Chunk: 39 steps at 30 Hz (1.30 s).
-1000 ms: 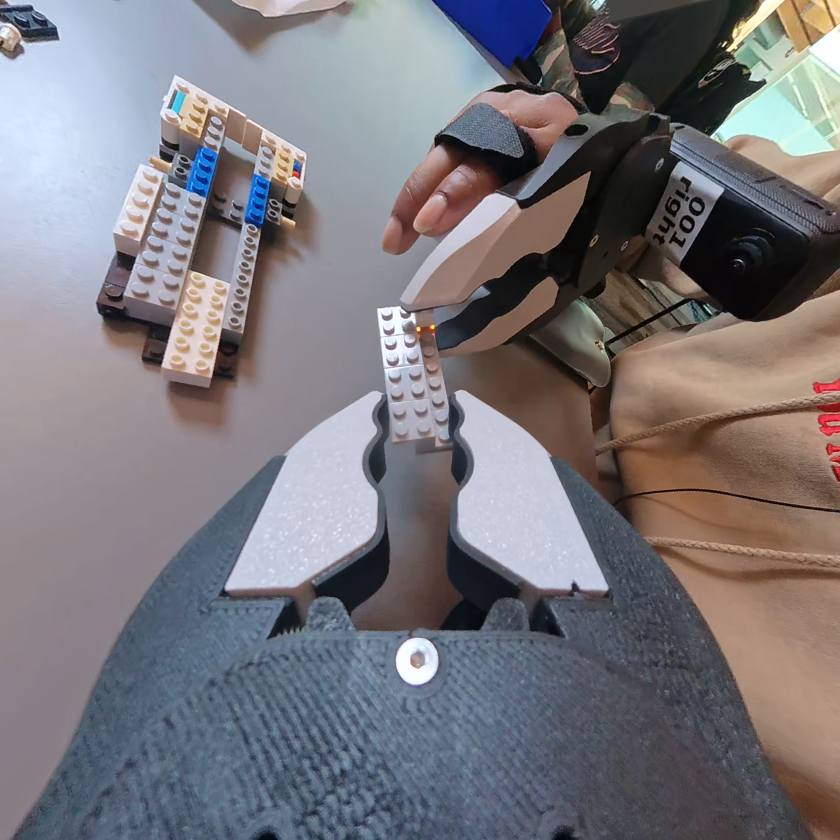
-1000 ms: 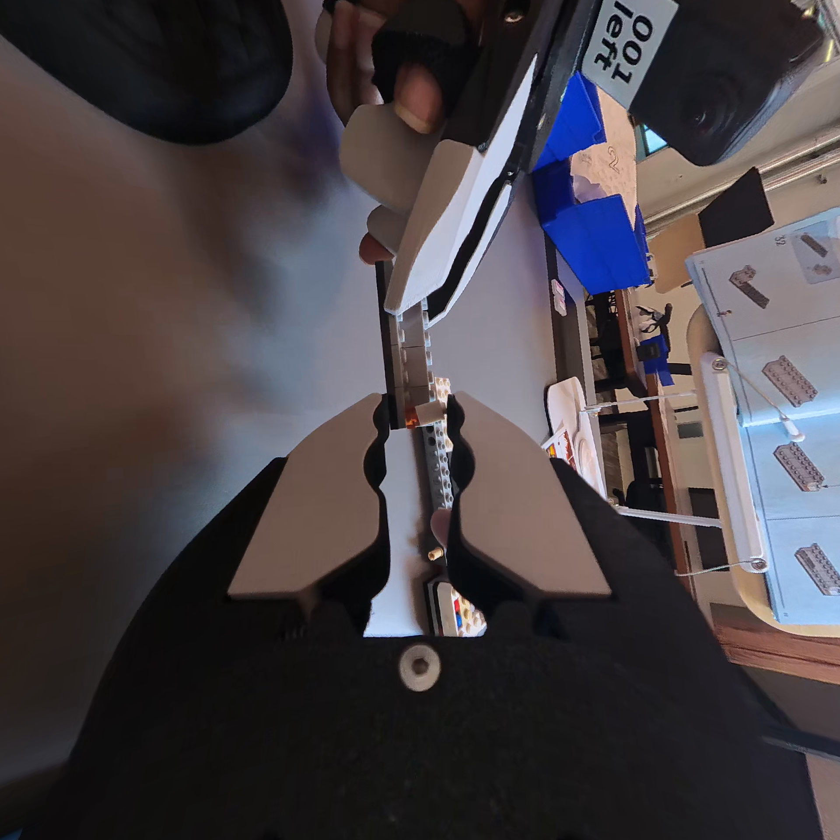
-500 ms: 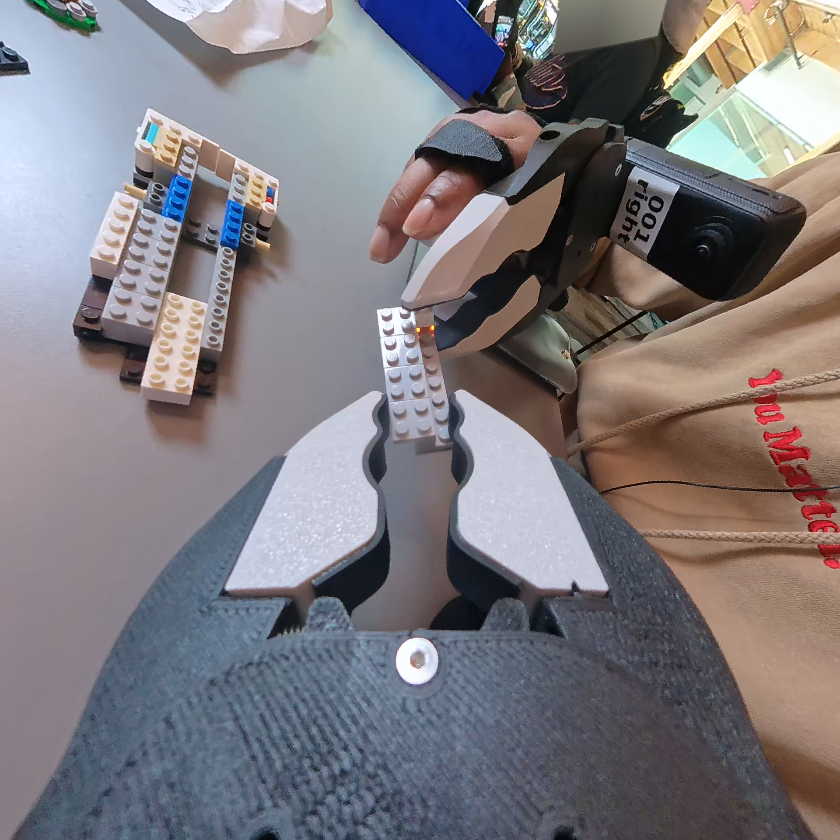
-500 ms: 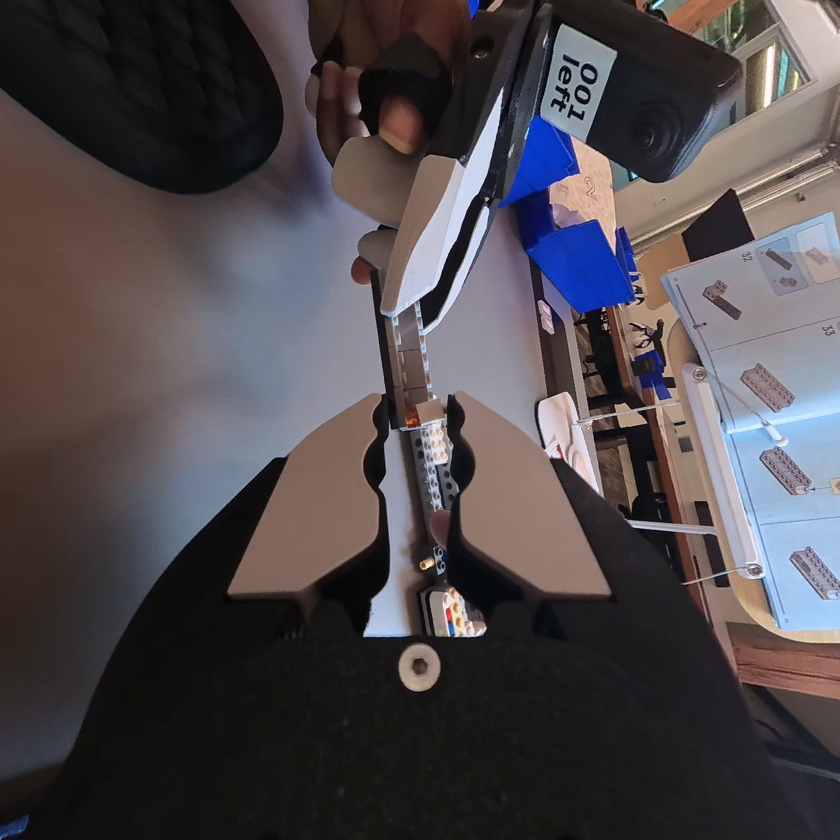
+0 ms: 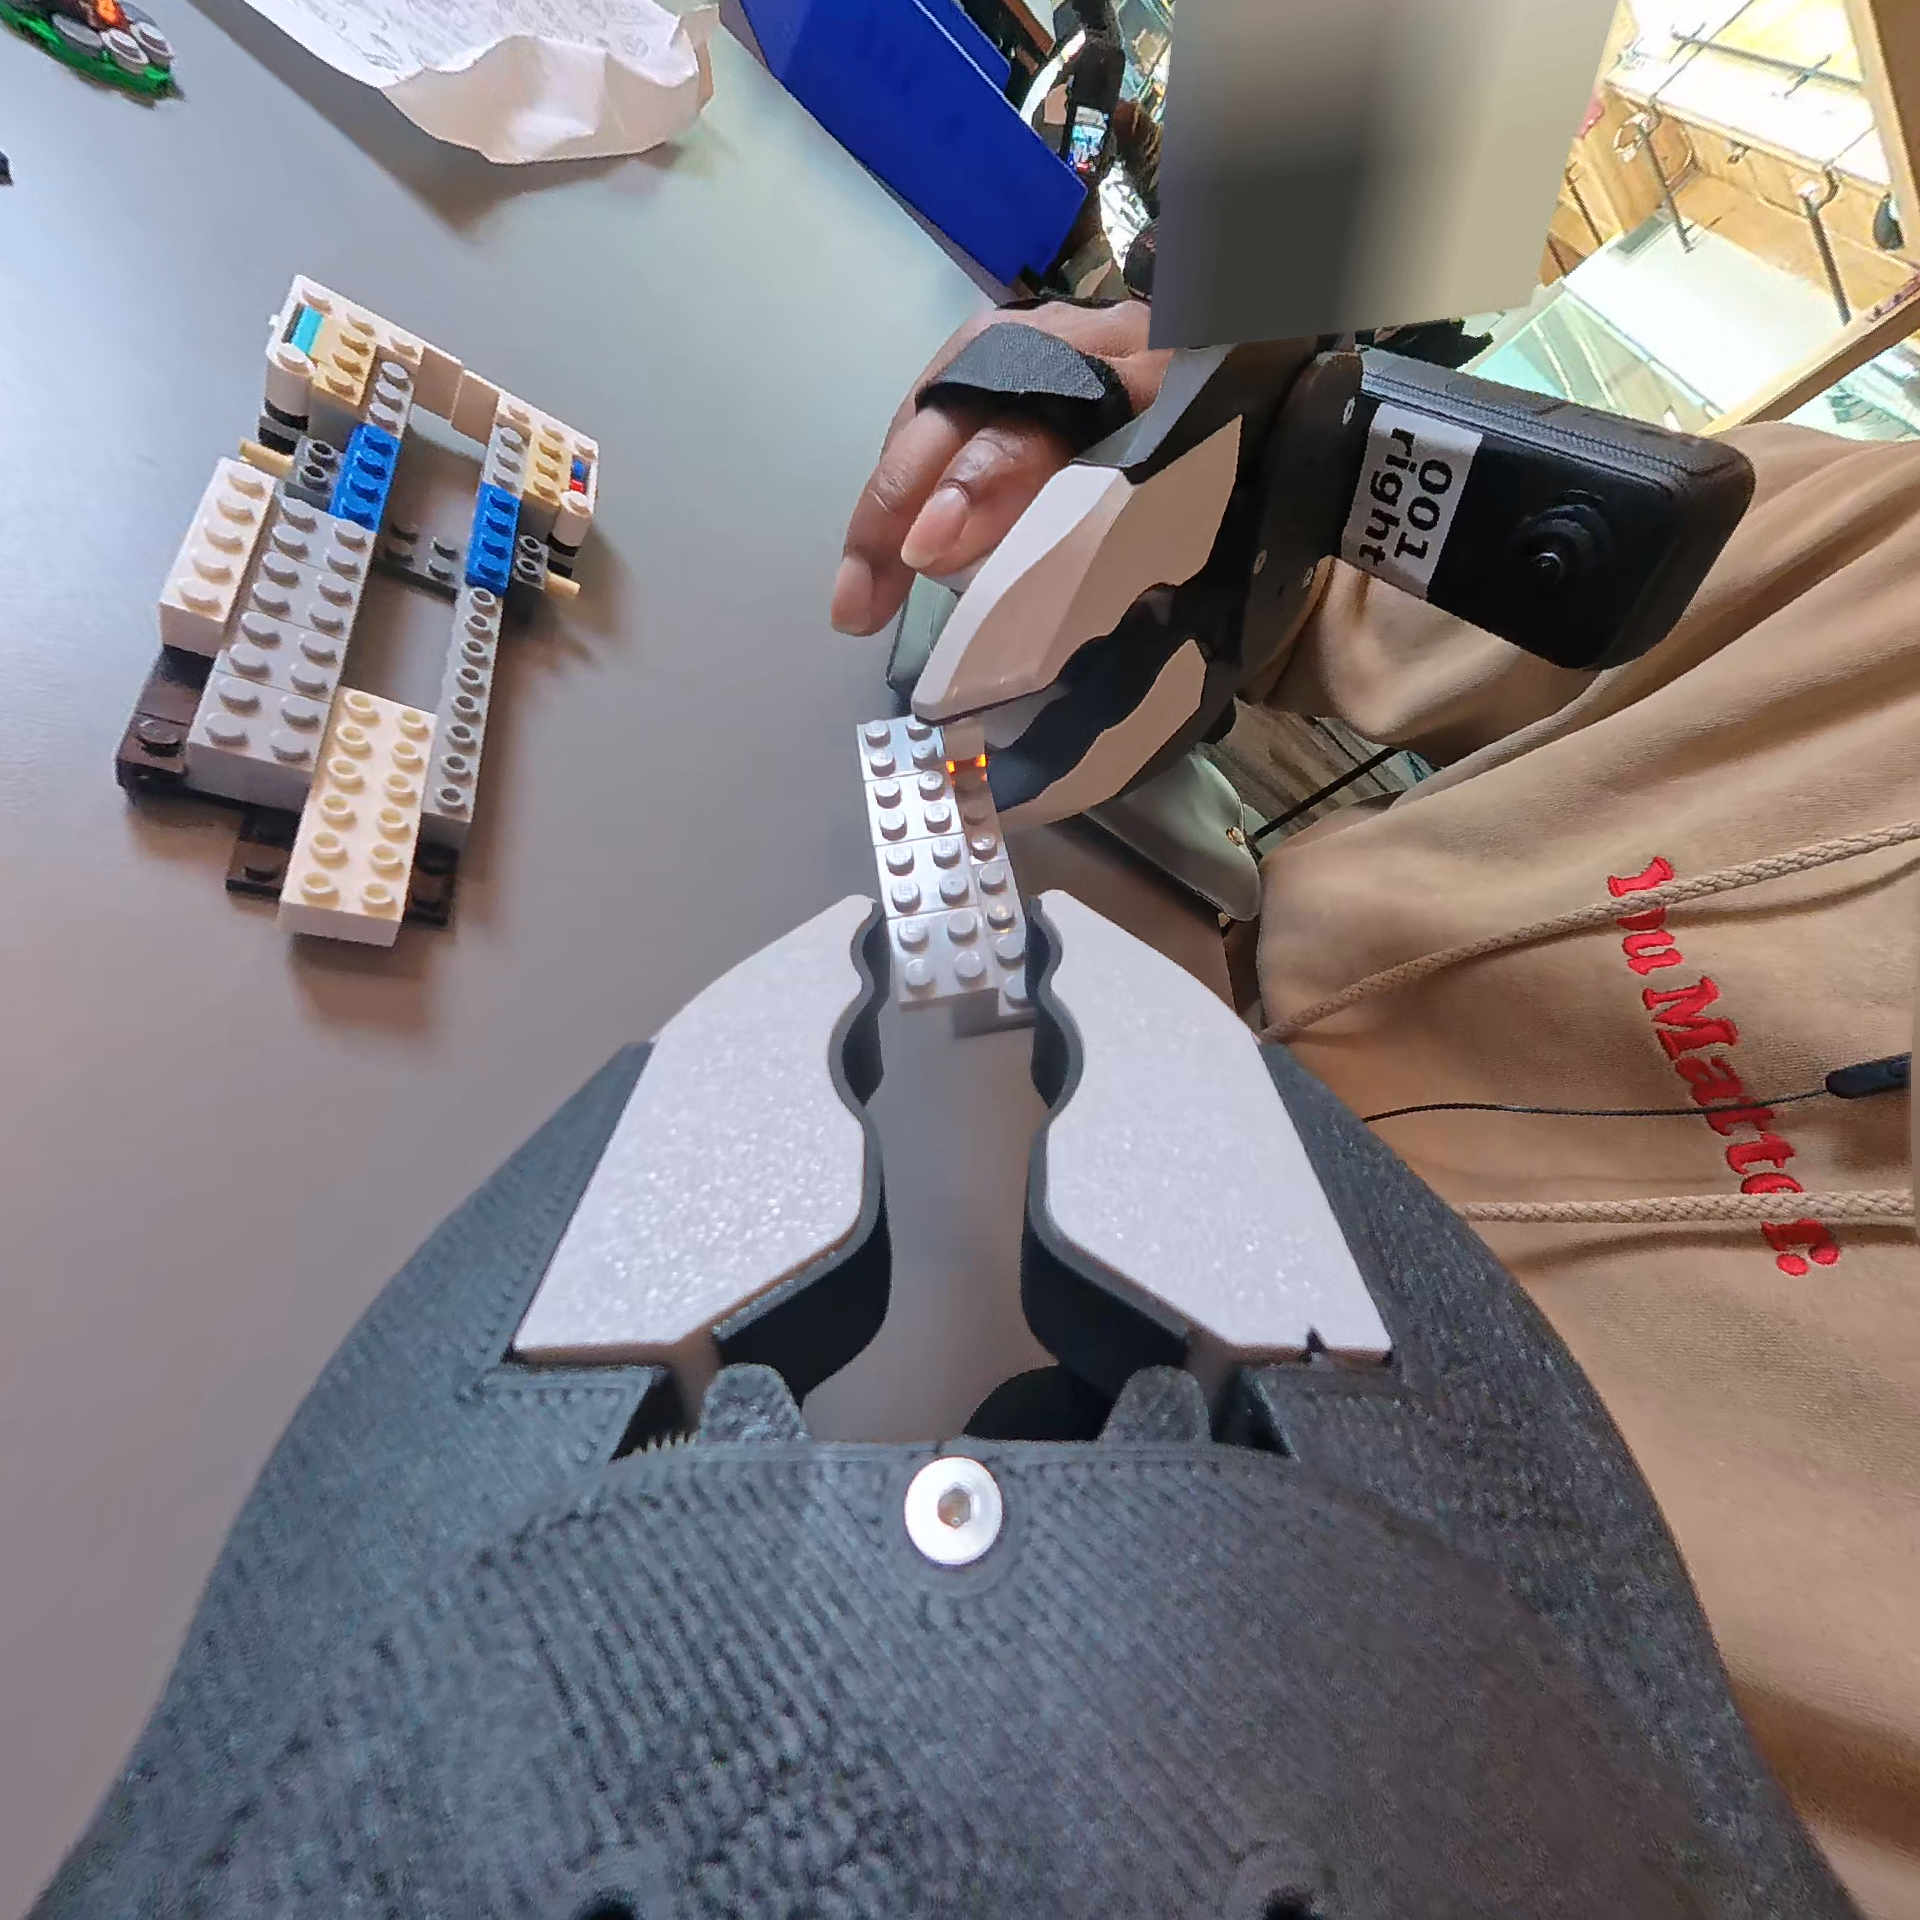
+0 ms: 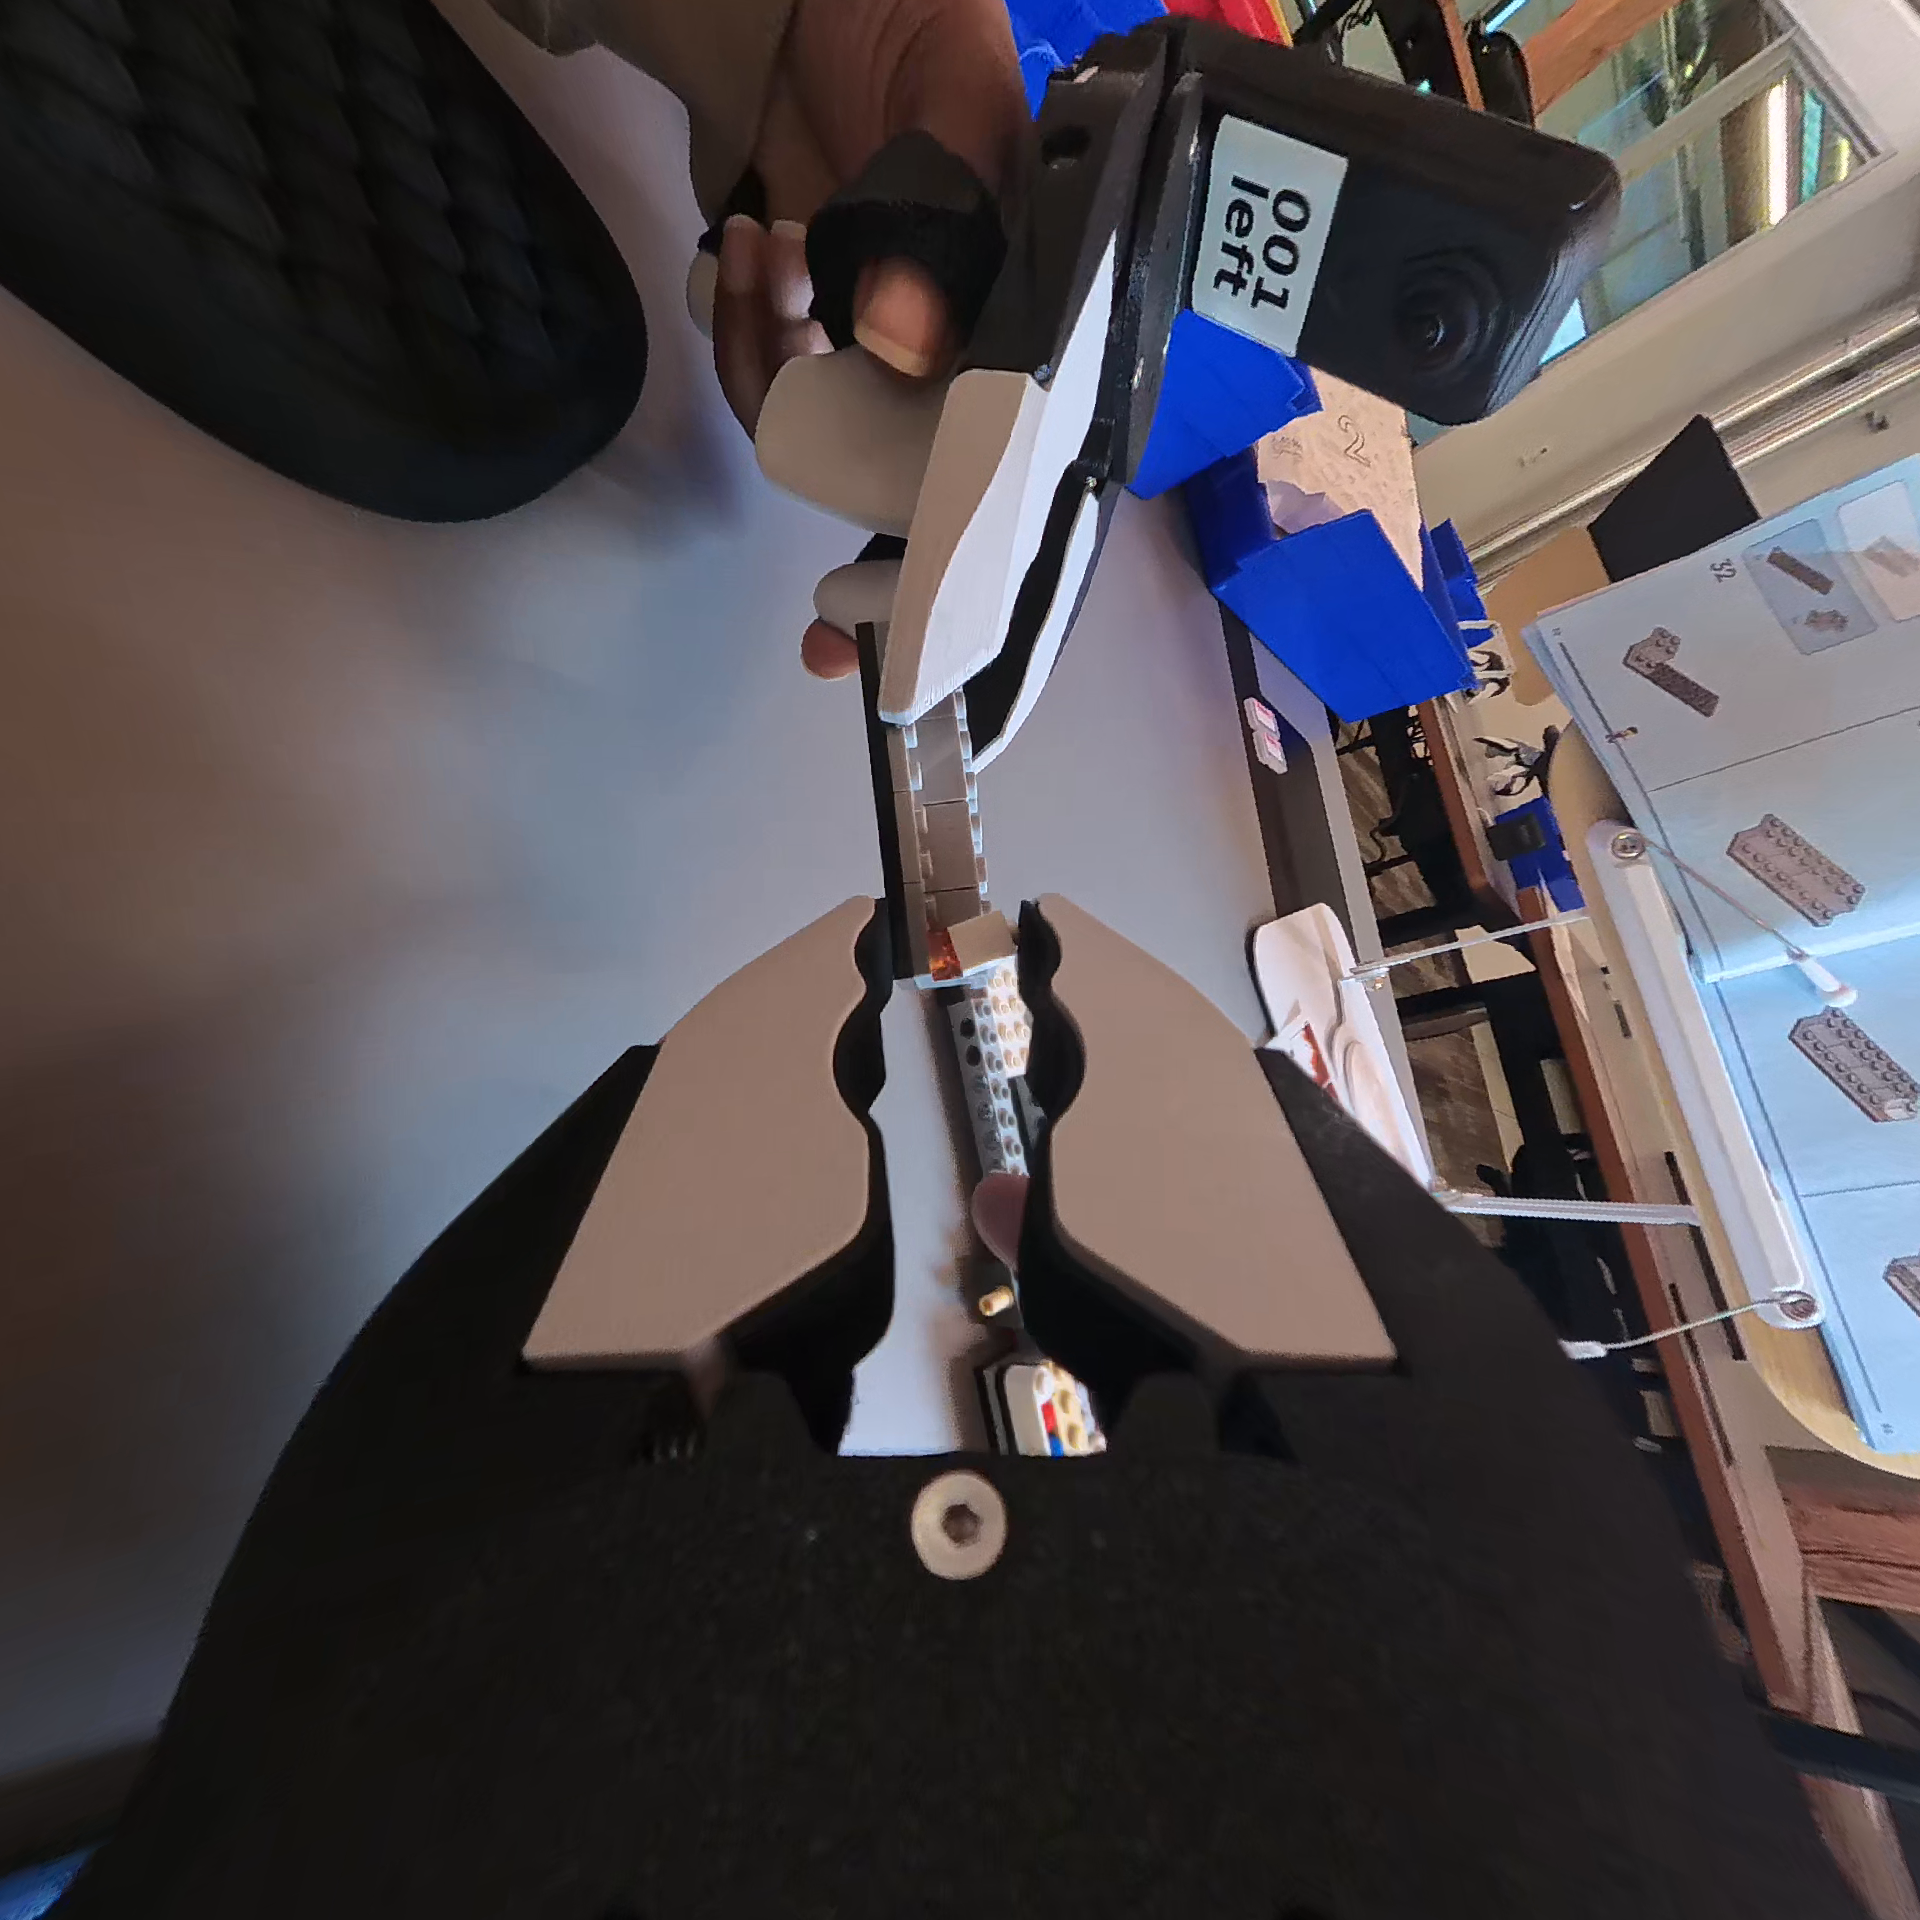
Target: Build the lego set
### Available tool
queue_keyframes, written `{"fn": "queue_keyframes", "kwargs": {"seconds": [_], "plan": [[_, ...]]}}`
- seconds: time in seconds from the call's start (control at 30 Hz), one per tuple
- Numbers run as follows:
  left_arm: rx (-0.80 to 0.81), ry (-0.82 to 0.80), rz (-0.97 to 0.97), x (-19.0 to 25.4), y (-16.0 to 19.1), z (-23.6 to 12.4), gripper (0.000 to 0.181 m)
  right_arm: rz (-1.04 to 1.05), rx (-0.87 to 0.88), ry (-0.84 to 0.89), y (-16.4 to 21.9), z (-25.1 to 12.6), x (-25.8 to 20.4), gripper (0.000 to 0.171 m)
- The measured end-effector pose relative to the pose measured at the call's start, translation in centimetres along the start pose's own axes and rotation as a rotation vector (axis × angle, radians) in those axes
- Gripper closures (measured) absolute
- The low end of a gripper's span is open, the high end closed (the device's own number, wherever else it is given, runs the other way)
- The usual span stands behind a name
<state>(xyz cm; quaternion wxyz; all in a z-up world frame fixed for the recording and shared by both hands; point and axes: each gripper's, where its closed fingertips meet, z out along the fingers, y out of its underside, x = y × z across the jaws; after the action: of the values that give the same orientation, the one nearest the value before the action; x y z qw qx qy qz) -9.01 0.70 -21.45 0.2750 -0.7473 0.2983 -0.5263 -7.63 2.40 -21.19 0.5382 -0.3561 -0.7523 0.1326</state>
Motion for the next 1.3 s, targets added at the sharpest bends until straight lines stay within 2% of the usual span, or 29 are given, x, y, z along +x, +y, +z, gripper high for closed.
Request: {"fn": "queue_keyframes", "kwargs": {"seconds": [0.03,0.13,0.2,0.33,0.43,0.5,0.57,0.77,0.97,1.3], "plan": [[0.009,0.006,-0.005,0.0,-0.1,0.0,0.156,0.011,0.005,0.001,0.0,0.0,0.1,0.148],[0.027,0.009,0.009,0.1,-0.4,0.0,0.156,0.023,0.008,0.004,0.0,-0.1,0.2,0.148],[0.024,-0.036,0.092,0.0,-0.5,0.0,0.154,0.022,0.003,-0.005,0.2,0.0,0.1,0.148],[0.037,-0.164,0.370,0.8,-1.6,0.0,0.139,0.087,0.018,-0.034,0.4,-0.2,0.3,0.148],[-0.065,-0.369,0.630,0.0,-1.1,0.5,0.136,0.156,0.012,-0.089,0.6,-0.2,0.1,0.148],[-0.138,-0.465,0.747,-0.8,-0.5,1.1,0.141,0.196,0.008,-0.117,0.6,-0.2,0.0,0.148],[-0.149,-0.521,0.828,-1.2,-0.5,1.4,0.157,0.227,0.001,-0.144,0.7,-0.2,-0.2,0.148],[-0.027,-0.535,0.895,-0.3,-2.2,1.2,0.160,0.355,0.042,-0.157,0.2,-0.9,1.0,0.147],[0.064,-0.527,0.939,0.9,-3.3,1.0,0.161,0.367,0.080,-0.140,-0.7,-1.7,2.0,0.147],[0.104,-0.544,0.990,1.6,-3.8,0.8,0.161,0.378,0.097,-0.136,-1.0,-2.1,2.2,0.149]]}}
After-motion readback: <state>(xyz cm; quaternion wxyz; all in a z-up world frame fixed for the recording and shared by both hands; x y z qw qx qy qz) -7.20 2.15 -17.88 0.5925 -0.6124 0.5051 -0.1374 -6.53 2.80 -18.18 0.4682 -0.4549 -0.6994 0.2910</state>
